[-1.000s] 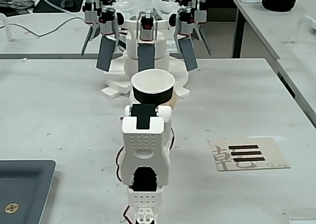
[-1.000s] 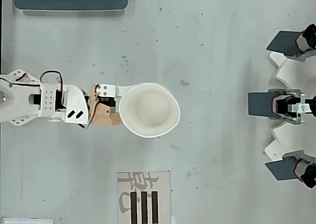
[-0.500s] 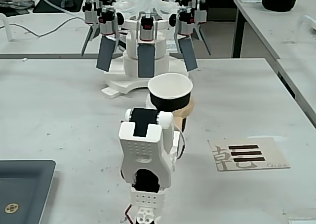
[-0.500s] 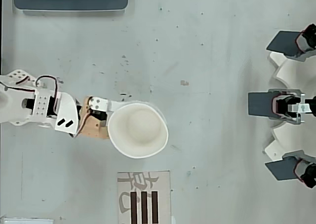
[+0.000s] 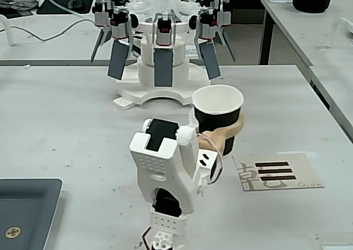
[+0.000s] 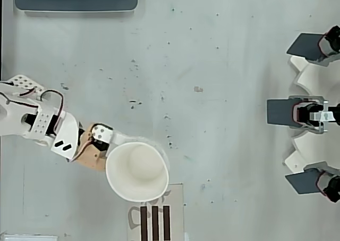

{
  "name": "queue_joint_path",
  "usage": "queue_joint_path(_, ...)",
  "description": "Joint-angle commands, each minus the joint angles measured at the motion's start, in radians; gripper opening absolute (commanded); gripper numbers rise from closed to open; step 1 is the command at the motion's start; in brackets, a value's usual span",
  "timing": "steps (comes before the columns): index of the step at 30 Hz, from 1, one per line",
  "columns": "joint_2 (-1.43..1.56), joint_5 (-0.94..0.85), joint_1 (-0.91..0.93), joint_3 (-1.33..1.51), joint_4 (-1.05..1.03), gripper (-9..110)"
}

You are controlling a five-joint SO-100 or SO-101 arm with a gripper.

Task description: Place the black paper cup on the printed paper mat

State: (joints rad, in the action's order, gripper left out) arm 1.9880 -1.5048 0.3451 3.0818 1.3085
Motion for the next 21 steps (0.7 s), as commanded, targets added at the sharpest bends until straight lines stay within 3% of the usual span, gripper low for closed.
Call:
queue_joint_path(1,-0.006,0.002,0.038,-0.006,0.035,7)
queue_joint_path(21,-0.365,0.011,0.268,-0.41,0.049,7)
